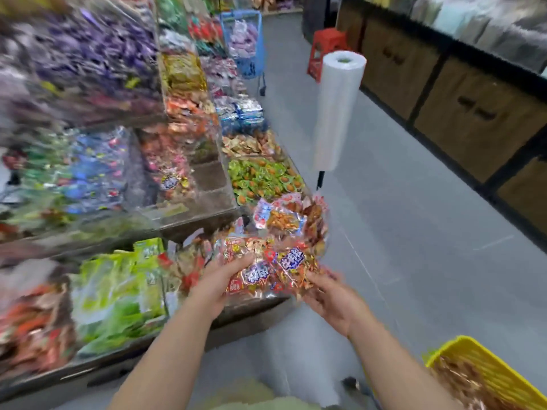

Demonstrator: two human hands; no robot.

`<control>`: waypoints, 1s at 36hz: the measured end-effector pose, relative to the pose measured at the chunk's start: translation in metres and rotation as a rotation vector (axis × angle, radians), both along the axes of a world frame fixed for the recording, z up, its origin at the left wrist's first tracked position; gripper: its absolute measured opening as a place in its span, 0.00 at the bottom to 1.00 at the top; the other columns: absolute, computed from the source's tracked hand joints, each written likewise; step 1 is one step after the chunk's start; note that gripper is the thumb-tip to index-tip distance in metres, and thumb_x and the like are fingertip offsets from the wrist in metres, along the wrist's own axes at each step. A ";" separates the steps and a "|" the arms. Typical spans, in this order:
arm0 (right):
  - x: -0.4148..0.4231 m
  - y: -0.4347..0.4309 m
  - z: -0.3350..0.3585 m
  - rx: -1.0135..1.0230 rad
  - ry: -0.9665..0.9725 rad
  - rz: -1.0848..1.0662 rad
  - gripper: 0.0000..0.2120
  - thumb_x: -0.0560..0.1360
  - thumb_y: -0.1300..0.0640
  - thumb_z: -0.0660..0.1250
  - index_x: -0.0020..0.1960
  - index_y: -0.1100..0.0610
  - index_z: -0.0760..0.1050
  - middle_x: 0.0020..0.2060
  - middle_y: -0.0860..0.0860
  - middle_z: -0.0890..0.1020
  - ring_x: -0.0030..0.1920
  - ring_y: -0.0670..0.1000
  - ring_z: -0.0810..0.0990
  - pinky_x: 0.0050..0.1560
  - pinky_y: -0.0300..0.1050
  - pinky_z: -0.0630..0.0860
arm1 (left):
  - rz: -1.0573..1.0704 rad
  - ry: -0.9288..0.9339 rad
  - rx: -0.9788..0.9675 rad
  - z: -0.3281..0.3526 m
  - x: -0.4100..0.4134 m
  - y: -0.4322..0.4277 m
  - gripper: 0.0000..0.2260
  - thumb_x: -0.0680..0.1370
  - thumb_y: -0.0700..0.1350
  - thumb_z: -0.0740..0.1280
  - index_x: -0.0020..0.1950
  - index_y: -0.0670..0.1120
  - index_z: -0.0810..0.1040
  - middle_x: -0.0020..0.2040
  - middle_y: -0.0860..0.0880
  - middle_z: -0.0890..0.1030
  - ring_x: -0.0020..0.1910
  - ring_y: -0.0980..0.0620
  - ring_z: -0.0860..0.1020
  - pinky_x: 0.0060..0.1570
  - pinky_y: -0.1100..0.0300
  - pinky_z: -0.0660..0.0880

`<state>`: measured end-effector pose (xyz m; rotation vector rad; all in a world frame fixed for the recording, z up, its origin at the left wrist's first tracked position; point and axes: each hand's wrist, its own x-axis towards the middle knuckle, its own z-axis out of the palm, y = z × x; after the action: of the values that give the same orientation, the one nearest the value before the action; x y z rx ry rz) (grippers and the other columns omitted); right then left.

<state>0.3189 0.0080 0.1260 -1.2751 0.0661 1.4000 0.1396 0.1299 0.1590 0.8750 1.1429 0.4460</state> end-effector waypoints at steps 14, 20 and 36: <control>-0.054 0.127 0.028 0.065 0.060 0.299 0.23 0.66 0.54 0.72 0.58 0.60 0.72 0.49 0.56 0.77 0.43 0.51 0.77 0.37 0.41 0.79 | 0.325 0.001 0.073 0.016 -0.081 0.079 0.16 0.69 0.43 0.76 0.55 0.46 0.78 0.51 0.41 0.84 0.51 0.39 0.82 0.51 0.36 0.78; -0.036 0.185 0.034 0.079 0.026 0.491 0.15 0.62 0.59 0.72 0.45 0.60 0.71 0.40 0.54 0.82 0.37 0.51 0.80 0.33 0.40 0.78 | 0.442 0.043 0.137 0.024 -0.081 0.116 0.18 0.70 0.41 0.75 0.59 0.44 0.78 0.49 0.42 0.85 0.45 0.43 0.83 0.45 0.46 0.81; -0.018 0.337 0.053 0.102 -0.112 0.493 0.41 0.68 0.69 0.71 0.75 0.57 0.55 0.63 0.60 0.73 0.46 0.51 0.76 0.32 0.42 0.79 | 0.765 0.038 0.246 0.043 -0.117 0.200 0.16 0.66 0.44 0.77 0.51 0.51 0.78 0.48 0.45 0.85 0.43 0.44 0.83 0.38 0.49 0.80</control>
<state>0.3012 0.3449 0.1786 -1.3340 -0.4166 1.7169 0.0221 0.3296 0.2019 0.6269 1.4616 1.2196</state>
